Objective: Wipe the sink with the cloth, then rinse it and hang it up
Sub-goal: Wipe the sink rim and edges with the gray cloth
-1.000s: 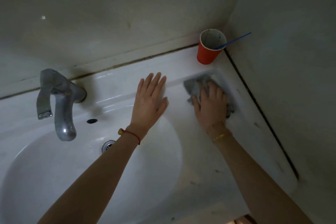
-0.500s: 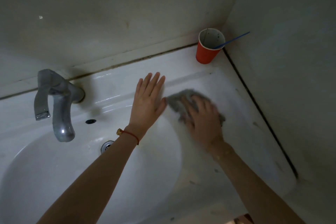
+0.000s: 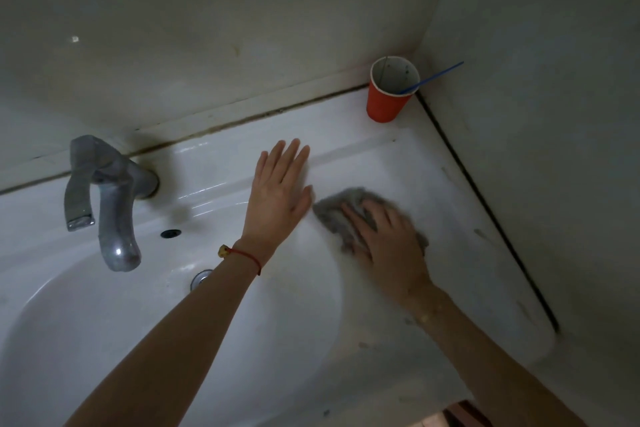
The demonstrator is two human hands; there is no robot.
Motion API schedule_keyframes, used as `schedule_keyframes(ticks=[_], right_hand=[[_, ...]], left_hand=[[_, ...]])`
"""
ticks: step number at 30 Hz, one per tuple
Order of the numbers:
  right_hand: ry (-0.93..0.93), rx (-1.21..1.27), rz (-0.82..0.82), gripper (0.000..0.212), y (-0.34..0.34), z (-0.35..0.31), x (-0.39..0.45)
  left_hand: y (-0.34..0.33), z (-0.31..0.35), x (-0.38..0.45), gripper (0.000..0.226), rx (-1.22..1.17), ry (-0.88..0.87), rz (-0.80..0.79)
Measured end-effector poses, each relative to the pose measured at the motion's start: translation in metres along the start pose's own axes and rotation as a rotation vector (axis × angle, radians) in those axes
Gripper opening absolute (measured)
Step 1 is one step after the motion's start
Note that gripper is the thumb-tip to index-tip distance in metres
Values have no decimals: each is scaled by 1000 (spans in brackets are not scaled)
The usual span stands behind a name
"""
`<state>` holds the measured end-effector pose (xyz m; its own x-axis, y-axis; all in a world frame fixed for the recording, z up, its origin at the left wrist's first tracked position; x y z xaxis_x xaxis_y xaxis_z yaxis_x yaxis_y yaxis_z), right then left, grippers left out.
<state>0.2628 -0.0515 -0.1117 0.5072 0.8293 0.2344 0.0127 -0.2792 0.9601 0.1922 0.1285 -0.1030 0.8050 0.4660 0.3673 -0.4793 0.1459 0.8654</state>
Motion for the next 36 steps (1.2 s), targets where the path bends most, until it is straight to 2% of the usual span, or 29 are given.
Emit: schedule_keyframes(ticks=[4,7,10,11,15,18,20,22,24,25,29,33,36], right_hand=[[128,24,-43,52,16,20,-31],[-58,-52,17,53,14,53,7],[-244,-81,35,59,-4,45,44],[-229,-63,37,58,-6,31,47],[36,47,-3,57,1,-14,-6],[114,35,-37,55,13,2,-40],[36,-35,5,54,16,31,-26],[-147,-90,54,58,15,57,6],[-282,-107,61,62,6,53,29],[-283,-90,57,61,2,40,34],[-3,40,-1,61,-2,-18,-4],[129,43,-2,53,15,2,-35],[-109,-36,71,57,18,50,1]], left_hand=[[-1,0,0,59,6,-3,2],[1,0,0,59,-7,1,14],[2,2,0,59,-14,-2,17],[2,2,0,60,-13,-6,12],[1,-1,0,60,-14,-7,-11],[1,0,0,60,-2,-8,-7],[1,0,0,60,-9,-8,-11],[2,1,1,60,-22,-10,-9],[3,1,0,60,-25,-10,-12],[3,0,0,60,-22,-10,-14],[2,0,-1,59,-18,-10,-31],[2,1,0,59,-3,-22,-25],[1,0,0,59,-18,-24,-19]])
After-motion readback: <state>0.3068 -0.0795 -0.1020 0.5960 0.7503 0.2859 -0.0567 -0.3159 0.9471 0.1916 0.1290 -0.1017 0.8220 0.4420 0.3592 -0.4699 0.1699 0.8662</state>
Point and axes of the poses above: each hand's wrist, its own x-axis towards the middle knuckle, its own y-axis out of the back of the hand, z = x × y, the point moved 7 cm from there along x, towards the middle knuckle, and after that the axes turned 8 degrees about z, right-handed, at the moved point
